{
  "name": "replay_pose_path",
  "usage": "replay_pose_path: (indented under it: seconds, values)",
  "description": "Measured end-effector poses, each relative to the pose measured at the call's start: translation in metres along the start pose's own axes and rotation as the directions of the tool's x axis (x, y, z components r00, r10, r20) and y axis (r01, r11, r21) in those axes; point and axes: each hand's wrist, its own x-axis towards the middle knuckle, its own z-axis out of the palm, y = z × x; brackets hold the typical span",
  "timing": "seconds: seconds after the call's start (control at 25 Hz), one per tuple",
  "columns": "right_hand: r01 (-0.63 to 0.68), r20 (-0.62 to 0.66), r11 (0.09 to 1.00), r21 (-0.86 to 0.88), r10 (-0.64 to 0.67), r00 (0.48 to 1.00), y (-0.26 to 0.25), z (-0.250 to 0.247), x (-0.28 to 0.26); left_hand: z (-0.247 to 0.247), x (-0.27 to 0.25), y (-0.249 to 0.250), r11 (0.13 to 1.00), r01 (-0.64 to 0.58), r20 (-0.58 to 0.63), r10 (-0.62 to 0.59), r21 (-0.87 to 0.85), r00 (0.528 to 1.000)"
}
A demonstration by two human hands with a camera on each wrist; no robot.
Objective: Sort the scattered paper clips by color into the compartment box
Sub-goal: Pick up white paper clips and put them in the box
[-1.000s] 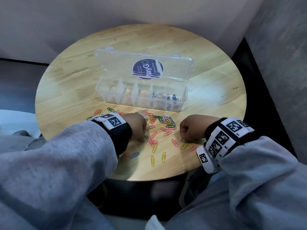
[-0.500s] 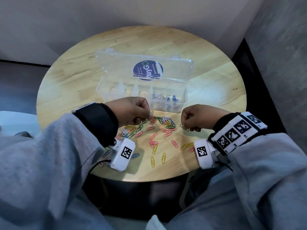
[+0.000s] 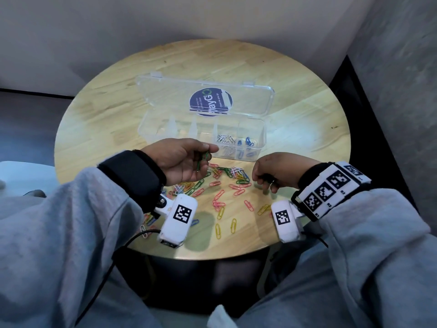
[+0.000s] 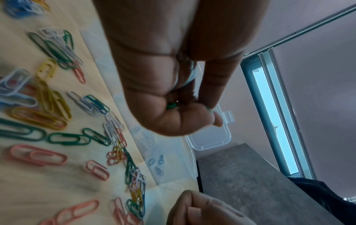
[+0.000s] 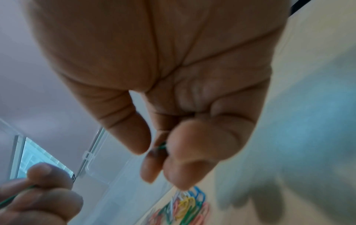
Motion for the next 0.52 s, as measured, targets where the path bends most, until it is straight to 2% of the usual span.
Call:
replay_pose_path:
  seconds: [0.12,0.2,0.24,0.28,0.32,0.36,0.4,0.44,0.52]
  values:
    - [0.054,-0.024,0.960,-0.273,-0.063,0.998,0.002,0.000,0.003,0.010,0.003,-0.001,0.997,0.003,-0.050,0.001,0.079,0.999]
    - [0.076,-0.055,0.907,-0.415,-0.109,0.993,0.001,0.000,0.003,0.018,0.008,-0.003,0.958,-0.002,-0.133,0.041,0.287,0.990]
    - [0.086,-0.064,0.885,-0.457,-0.130,0.989,0.000,0.002,0.003,0.022,0.011,-0.003,0.887,-0.005,-0.164,0.091,0.462,0.982]
    - [0.089,-0.068,0.870,-0.485,-0.139,0.988,-0.001,0.003,0.003,0.025,0.015,-0.004,0.740,0.001,-0.168,0.151,0.672,0.974]
    - [0.084,-0.068,0.863,-0.499,-0.136,0.988,-0.001,0.006,0.003,0.027,0.018,-0.005,0.525,0.009,-0.138,0.207,0.851,0.969]
    - [0.077,-0.064,0.856,-0.511,-0.128,0.990,-0.001,0.008,0.004,0.030,0.022,-0.006,0.302,0.025,-0.105,0.250,0.953,0.963]
    - [0.073,-0.057,0.844,-0.531,-0.122,0.991,-0.002,0.010,0.005,0.034,0.024,-0.008,0.136,0.051,-0.088,0.286,0.989,0.954]
    - [0.072,-0.051,0.827,-0.558,-0.121,0.991,-0.001,0.011,0.006,0.037,0.025,-0.010,0.041,0.071,-0.080,0.309,0.997,0.948]
    - [0.078,-0.042,0.792,-0.606,-0.130,0.991,-0.001,0.012,0.009,0.042,0.031,-0.014,-0.062,0.084,-0.058,0.335,0.995,0.941]
